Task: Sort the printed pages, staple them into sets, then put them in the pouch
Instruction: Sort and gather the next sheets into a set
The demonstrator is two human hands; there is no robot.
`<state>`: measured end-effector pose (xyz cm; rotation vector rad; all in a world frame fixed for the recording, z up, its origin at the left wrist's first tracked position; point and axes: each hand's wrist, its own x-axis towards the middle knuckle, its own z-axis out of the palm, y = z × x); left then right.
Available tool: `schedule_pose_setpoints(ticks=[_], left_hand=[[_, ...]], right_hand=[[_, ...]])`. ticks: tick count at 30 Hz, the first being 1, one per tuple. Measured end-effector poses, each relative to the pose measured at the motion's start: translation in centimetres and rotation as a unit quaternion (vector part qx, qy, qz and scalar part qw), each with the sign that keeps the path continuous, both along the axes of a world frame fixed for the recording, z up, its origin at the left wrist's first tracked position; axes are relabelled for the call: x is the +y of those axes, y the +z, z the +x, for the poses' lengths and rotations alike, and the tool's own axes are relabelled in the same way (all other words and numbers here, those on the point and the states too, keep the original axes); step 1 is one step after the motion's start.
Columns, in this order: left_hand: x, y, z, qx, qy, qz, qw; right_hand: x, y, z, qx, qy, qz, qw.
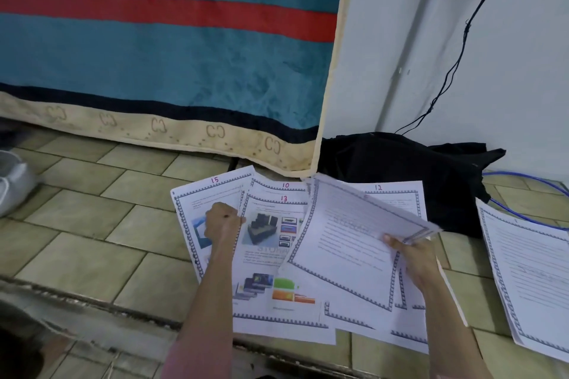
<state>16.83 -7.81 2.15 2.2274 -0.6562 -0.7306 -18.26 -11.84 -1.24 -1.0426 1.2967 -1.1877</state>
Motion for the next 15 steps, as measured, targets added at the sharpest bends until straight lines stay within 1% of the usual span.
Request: schedule_pose_setpoints(ticks=[3,5,7,11,15], left_hand=[[0.8,0.2,0.4,-0.026,-0.001,-0.047,0.999],[1.2,0.8,0.5,-0.066,0.011,-0.054,0.996],[1.2,1.5,0.4,-0.076,0.028,-0.065,0.995],[1.1,2.2,0.7,-0.039,0.037,-0.092,0.994],[2.6,3.2,0.9,0.051,0.056,-0.143,0.987]], right_hand=[[0.1,-0.1,0.7,0.034,0.064,0.007,0.997],[-0.1,-0.4,0.8,0.014,0.093,0.008,0.996],[-0.6,-1.0,0.7,0.008,0.098,0.02,0.995],[-0.6,-1.1,1.0,0.033,0.109,0.019,0.993],[-0.8,-1.2,1.0,0.009,0.115,0.029,0.993]])
